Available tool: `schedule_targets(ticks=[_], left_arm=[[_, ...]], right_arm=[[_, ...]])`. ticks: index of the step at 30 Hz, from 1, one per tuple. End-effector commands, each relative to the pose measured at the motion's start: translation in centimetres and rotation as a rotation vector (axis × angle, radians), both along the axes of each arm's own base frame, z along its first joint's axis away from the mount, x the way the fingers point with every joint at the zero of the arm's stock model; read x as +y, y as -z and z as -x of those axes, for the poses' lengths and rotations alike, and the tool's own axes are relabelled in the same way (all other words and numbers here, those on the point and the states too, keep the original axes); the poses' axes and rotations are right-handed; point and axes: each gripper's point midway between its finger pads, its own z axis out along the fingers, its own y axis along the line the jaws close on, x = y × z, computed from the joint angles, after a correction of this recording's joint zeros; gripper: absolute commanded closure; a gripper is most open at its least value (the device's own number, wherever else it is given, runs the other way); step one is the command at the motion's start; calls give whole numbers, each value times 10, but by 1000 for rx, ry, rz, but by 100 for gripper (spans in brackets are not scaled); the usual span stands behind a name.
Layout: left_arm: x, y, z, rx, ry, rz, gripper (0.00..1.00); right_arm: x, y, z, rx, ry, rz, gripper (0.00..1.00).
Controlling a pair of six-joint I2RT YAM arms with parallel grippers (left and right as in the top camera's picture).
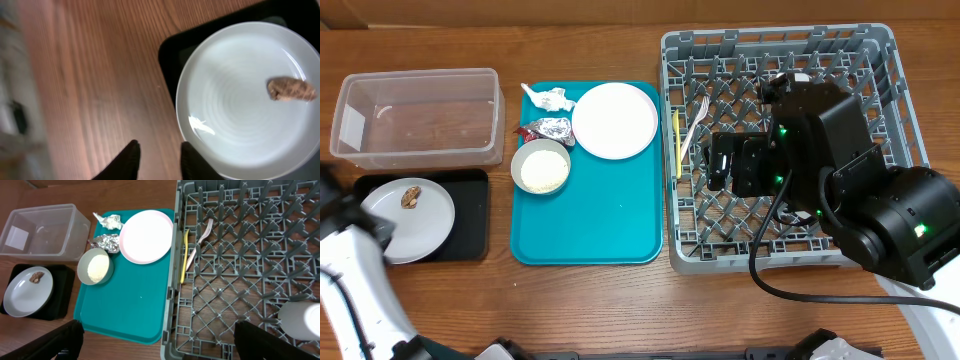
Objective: Sort waste into correct bins and load items into the dishwasher rack
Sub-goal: 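Release the grey plate and adjust it on the black tray with the left gripper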
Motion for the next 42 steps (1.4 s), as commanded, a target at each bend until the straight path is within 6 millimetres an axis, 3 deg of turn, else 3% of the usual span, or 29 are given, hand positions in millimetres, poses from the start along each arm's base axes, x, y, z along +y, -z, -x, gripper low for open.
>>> schedule_targets(ticks=[1, 3, 6, 9, 16, 23, 32, 33, 36, 42], left_arm=[[-9, 4, -16, -223, -7, 183, 71], [1, 4, -9, -237, -45, 174, 65], [10, 2, -14, -243, -1, 142, 56], [17, 7, -20, -237, 30, 130, 55], [31, 46, -35, -203, 40, 181, 55], [42, 80, -47, -161, 113, 207, 46], [46, 107, -47, -105, 146, 234, 48], [46, 112, -46, -94, 142, 240, 52], [44, 122, -43, -75, 138, 263, 53], [46, 122, -43, -71, 134, 261, 50]], right_arm=[[-2, -4, -1, -14, 14, -4, 0], [-2, -4, -1, -14, 14, -5, 0], [-2, -3, -1, -10, 14, -3, 0], [1, -1, 0, 6, 3, -13, 0], [7, 6, -4, 34, -9, -10, 0], [8, 11, -5, 49, -8, 0, 0], [8, 11, -5, 51, -8, 1, 0], [8, 11, -5, 51, -8, 1, 0], [8, 11, -5, 51, -9, 0, 0], [8, 11, -5, 55, 0, -7, 0]])
